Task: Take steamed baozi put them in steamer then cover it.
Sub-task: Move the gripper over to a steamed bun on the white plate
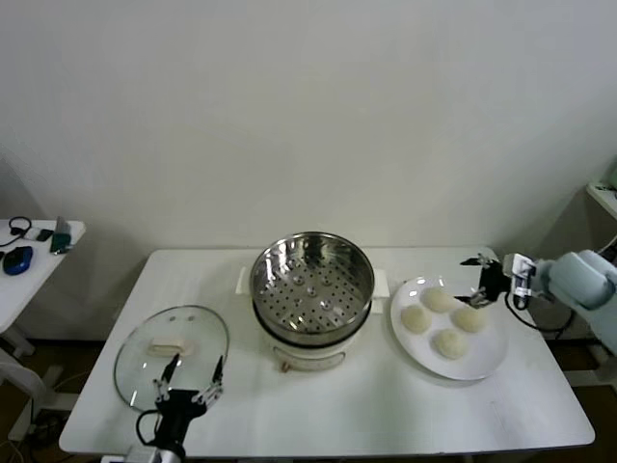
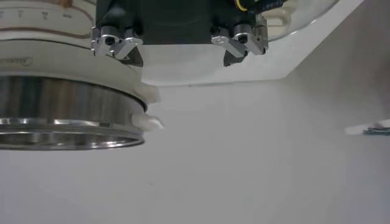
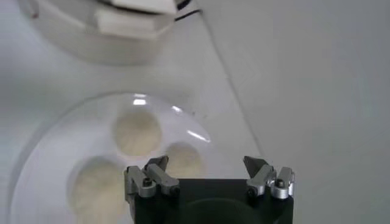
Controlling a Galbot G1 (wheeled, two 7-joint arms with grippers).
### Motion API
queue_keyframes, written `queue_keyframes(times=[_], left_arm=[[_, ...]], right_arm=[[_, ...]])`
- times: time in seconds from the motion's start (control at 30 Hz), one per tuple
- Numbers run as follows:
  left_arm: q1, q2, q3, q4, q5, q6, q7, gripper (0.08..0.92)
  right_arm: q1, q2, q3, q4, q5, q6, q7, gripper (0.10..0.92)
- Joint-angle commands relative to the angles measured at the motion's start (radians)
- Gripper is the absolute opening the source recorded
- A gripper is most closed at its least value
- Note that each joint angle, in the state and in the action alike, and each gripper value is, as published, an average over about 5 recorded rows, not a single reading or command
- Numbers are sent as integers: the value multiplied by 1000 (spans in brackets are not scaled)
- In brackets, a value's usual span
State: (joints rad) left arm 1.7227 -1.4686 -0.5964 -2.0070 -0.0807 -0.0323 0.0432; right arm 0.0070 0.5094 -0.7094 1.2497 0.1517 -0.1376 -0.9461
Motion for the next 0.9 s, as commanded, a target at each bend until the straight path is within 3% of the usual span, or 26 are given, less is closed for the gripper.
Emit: queue_keyframes(times=[0.03, 0.4, 0.9], left_arm=[[1, -4, 2, 2, 3, -1, 1, 823], [1, -10, -7, 10, -5, -7, 1, 823], [-6, -13, -7, 24, -16, -6, 1, 823]], right_arm=[[529, 83, -657, -211, -20, 70, -236, 823], [371, 338, -592, -406, 1, 72, -204, 823], [145, 525, -338, -685, -137, 139, -124, 823]])
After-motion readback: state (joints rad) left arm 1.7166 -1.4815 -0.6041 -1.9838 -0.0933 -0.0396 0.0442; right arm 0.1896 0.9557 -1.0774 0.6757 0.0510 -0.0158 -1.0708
